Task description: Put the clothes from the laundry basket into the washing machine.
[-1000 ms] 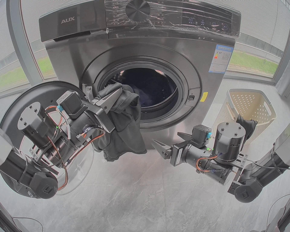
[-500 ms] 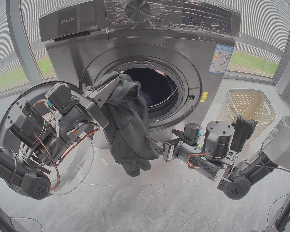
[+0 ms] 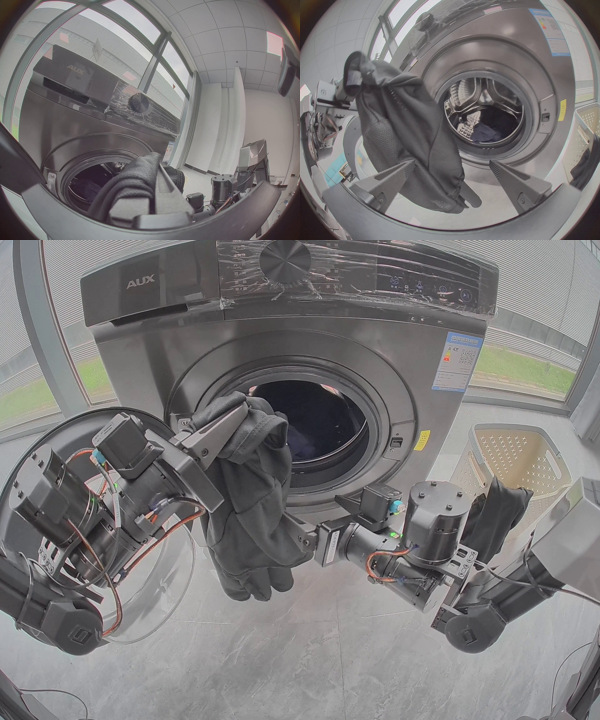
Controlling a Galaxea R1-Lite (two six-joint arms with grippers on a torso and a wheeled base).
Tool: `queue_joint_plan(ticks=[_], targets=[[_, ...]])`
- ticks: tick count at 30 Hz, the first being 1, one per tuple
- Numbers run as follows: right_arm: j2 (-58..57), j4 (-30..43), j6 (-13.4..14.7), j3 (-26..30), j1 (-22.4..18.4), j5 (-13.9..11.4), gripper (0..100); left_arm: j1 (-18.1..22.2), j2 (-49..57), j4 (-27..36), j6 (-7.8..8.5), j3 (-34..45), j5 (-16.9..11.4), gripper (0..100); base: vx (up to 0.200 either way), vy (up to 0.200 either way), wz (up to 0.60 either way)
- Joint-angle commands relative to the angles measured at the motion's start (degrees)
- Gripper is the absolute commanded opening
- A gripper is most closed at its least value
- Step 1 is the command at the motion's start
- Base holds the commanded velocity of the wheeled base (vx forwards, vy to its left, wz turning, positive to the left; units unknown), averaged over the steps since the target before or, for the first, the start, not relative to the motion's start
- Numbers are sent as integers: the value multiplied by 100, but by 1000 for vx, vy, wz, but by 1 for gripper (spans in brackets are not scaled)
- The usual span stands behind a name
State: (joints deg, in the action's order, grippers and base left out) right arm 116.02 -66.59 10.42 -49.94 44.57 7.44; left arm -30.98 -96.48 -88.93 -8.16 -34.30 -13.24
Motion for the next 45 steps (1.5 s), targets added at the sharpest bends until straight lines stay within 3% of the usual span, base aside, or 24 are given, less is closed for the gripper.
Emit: queue_joint_plan(ticks=[1,8,13,20,26,36,40,45], targets=[[114,-4,-5,-15,96,3,100,4,-12,-1,-2,3,6,0,0,0,0],[-97,14,-216,-226,-484,-58,100,13,-20,-1,7,3,-3,0,0,0,0],[-114,49,-234,-305,-528,-58,100,4,-29,-1,7,3,-3,0,0,0,0],[176,-4,-225,-340,26,-23,100,4,-82,-1,7,47,14,0,0,0,0],[140,-144,-216,-59,447,-41,100,30,-91,-1,-2,11,14,0,0,0,0],[176,-197,-216,336,527,-49,100,48,-91,-1,-2,-32,23,0,0,0,0],[158,-188,-225,380,360,-41,100,48,-64,-1,-2,-41,14,0,0,0,0],[61,-179,-278,398,-221,-67,100,48,-55,-1,-2,-41,6,0,0,0,0]])
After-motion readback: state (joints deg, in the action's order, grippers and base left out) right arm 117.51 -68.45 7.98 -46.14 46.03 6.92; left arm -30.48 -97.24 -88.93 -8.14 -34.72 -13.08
